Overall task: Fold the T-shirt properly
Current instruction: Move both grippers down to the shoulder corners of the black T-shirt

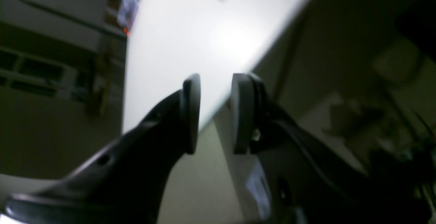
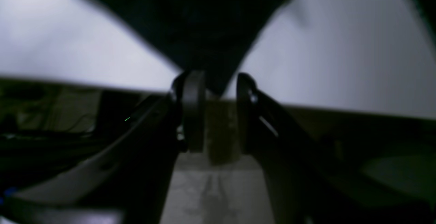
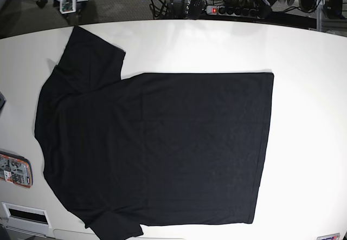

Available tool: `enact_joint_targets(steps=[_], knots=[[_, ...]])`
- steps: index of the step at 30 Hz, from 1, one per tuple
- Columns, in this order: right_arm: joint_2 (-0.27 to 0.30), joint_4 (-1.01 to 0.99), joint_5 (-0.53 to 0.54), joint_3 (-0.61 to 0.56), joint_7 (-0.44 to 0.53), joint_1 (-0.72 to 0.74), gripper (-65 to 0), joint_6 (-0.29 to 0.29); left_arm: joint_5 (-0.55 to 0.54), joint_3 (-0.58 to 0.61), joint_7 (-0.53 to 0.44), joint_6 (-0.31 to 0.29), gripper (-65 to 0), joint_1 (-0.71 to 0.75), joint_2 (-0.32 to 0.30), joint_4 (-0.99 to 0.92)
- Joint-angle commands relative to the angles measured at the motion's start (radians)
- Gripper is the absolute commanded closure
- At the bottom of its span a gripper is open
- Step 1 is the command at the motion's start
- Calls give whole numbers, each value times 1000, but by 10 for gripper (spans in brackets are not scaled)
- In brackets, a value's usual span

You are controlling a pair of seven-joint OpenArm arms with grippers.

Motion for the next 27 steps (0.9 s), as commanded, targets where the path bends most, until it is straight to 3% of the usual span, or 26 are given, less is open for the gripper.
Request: enact_joint_targets(steps=[1,4,8,13,16,18,22,27], knots=[[7,19,2,7,18,-19,-153,-9,-11,-5,-13,12,-153,28,-5,18],[7,56,2,11,17,-1,-154,-9,-9,-5,1,10,-153,23,-10,53],[9,110,-38,6,14,48,-154,-9,-9,-7,113,10,-153,22,-11,146],[9,116,-354,4,11,88,-185,-6,-6,-7,264,9,-160,19,-11,289],[7,130,-505,-37,11,85,-280,-2,-6,-7,366,9,-182,-9,-11,358],[7,133,-566,-77,11,84,-356,0,-6,-7,453,9,-244,-14,-11,392],[7,136,-603,-114,-63,107,-411,120,18,-7,590,9,-381,-49,-11,447],[9,136,-603,-171,-206,192,-409,181,130,-4,726,9,-365,-129,-43,452]])
